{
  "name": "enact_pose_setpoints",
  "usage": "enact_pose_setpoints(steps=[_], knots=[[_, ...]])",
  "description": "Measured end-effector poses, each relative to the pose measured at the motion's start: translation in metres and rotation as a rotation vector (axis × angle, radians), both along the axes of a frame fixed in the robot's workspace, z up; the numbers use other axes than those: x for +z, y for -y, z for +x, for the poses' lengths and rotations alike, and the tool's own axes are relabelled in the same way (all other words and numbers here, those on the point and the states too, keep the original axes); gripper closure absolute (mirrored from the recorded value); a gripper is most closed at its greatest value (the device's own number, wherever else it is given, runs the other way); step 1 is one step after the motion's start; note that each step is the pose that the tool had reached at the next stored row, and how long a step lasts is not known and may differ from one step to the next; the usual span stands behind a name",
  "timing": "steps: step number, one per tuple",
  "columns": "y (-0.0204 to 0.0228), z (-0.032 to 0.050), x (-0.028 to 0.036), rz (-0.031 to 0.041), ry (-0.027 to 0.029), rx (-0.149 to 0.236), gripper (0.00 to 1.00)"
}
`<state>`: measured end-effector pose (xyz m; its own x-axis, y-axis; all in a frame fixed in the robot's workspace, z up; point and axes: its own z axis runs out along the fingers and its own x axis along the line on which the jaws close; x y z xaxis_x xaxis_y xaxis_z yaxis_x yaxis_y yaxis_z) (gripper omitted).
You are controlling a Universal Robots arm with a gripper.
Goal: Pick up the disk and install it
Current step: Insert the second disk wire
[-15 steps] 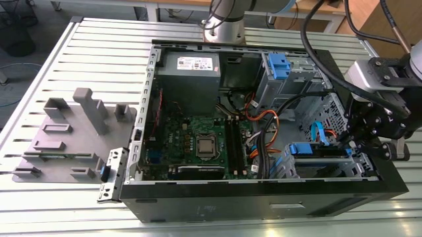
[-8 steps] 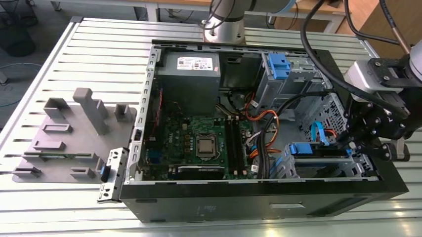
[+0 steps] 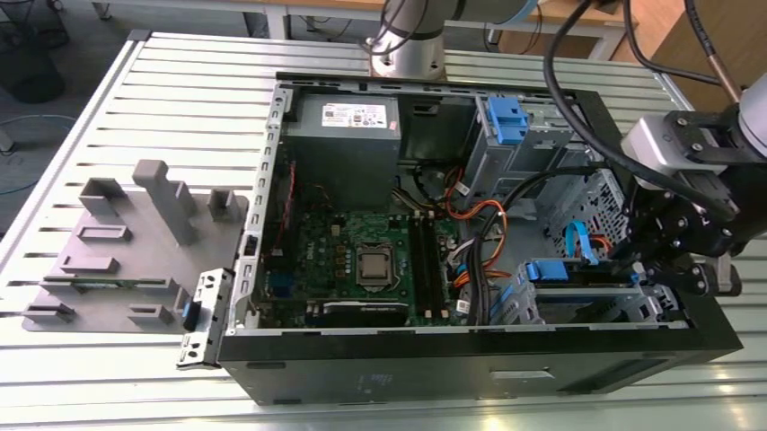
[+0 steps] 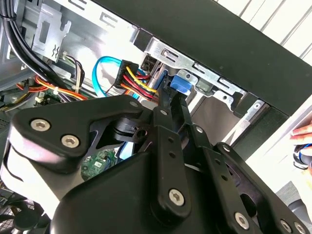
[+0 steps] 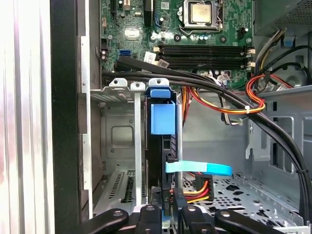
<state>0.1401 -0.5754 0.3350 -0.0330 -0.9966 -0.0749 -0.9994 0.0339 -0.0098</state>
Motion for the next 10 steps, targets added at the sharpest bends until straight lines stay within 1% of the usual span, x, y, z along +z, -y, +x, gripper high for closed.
enact_pose_setpoints(steps=[3,10], knots=[[0.0000,0.0000,-0.0011,-0.0015,0.0000,0.000,0.76],[-0.0003,0.0026,-0.0019,-0.0016,-0.0003,0.000,0.76]])
